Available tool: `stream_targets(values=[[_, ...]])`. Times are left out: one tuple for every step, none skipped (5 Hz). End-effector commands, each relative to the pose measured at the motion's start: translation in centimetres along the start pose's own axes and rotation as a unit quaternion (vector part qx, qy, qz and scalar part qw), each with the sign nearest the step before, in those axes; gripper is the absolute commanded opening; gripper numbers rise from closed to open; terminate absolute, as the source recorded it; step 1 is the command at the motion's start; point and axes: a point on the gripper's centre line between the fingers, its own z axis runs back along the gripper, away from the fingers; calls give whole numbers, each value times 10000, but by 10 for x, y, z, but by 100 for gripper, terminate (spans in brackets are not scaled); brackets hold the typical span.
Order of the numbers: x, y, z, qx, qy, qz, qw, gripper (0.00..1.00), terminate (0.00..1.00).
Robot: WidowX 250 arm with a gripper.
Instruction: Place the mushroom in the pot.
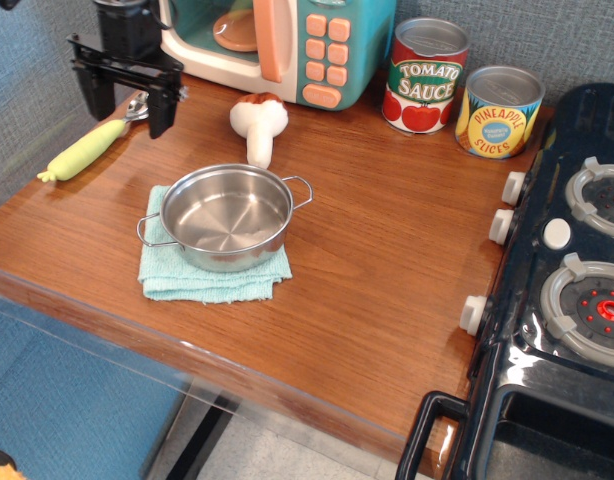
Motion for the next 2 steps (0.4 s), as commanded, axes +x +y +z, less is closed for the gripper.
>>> stream_targets(values=[[18,-59,42,-45,-645,64,9979,100,0],[26,-85,56,-71,-793,138,9967,100,0]])
